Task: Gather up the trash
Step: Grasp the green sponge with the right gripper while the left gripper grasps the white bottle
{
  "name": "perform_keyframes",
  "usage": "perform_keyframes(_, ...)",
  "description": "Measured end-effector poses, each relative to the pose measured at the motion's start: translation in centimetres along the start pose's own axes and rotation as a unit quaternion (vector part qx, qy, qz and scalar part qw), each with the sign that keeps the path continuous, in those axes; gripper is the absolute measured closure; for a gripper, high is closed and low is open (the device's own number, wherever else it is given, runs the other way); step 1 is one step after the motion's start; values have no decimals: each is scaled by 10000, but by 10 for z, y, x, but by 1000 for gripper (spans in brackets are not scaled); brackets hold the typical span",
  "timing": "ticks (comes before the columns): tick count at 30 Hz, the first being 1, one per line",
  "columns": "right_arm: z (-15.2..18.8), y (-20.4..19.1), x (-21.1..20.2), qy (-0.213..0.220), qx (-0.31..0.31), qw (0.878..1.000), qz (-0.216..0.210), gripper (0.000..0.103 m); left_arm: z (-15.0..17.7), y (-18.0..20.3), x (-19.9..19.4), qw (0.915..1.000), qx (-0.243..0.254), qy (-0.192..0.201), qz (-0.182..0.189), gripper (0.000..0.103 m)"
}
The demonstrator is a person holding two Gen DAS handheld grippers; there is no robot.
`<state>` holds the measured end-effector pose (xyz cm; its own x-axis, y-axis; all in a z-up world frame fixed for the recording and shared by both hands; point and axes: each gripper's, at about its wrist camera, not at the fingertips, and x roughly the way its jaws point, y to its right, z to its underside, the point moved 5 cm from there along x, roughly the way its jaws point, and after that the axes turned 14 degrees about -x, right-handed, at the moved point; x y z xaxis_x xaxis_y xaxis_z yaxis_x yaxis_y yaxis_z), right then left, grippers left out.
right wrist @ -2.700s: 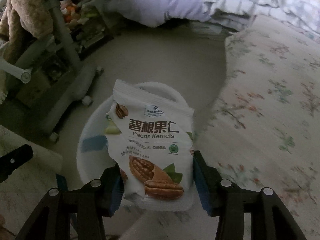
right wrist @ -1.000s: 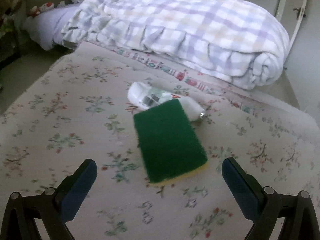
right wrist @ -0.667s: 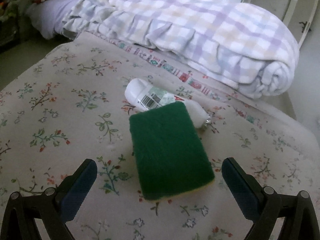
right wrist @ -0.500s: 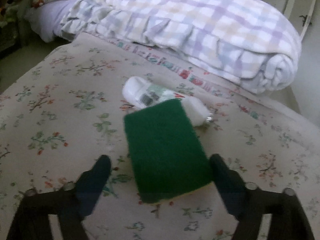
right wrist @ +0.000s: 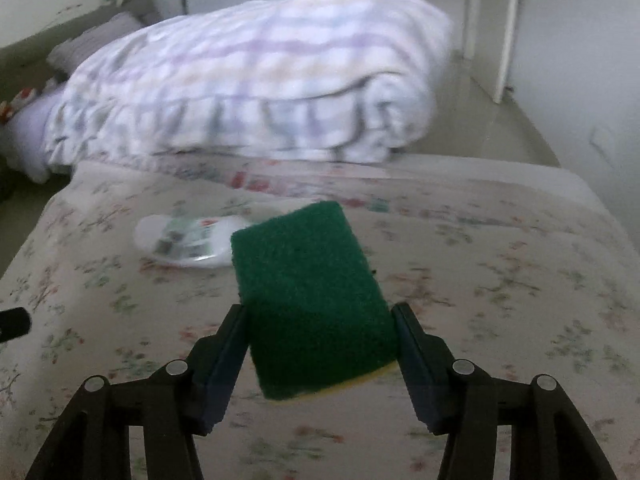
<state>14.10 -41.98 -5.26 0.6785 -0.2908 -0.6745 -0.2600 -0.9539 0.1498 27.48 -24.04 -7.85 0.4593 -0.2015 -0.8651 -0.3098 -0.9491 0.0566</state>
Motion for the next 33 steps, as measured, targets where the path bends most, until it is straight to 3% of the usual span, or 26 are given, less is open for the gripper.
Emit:
perform_keyframes(7,18,25,8,-290,334,9989,152,41,-31,61,17,9942,1046,109,206,7)
perform_keyframes(13,34,38,18,-444,689,9966,6,41,-41,106,34,9774,2074,196,360,8)
perform_keyframes(18,41,49,22,-494,876,9949,-48,41,-37,118,61,9665,2521,-242,418,8)
perform_keyframes(21,43,51,22,-503,928,9944,-92,41,-43,115,63,9720,2221,-298,708,18)
perform_keyframes(25,43,50,22,-497,893,9947,-66,41,-41,110,61,9754,1862,-469,1084,40)
perform_keyframes(30,41,48,24,-514,881,9948,-43,41,-29,96,54,9820,1506,-391,1070,53)
perform_keyframes(32,41,48,23,-526,892,9946,-63,41,-19,90,45,9837,1414,-399,1039,71)
perform_keyframes(33,42,48,22,-529,898,9945,-72,41,-14,86,42,9849,1347,-433,1001,74)
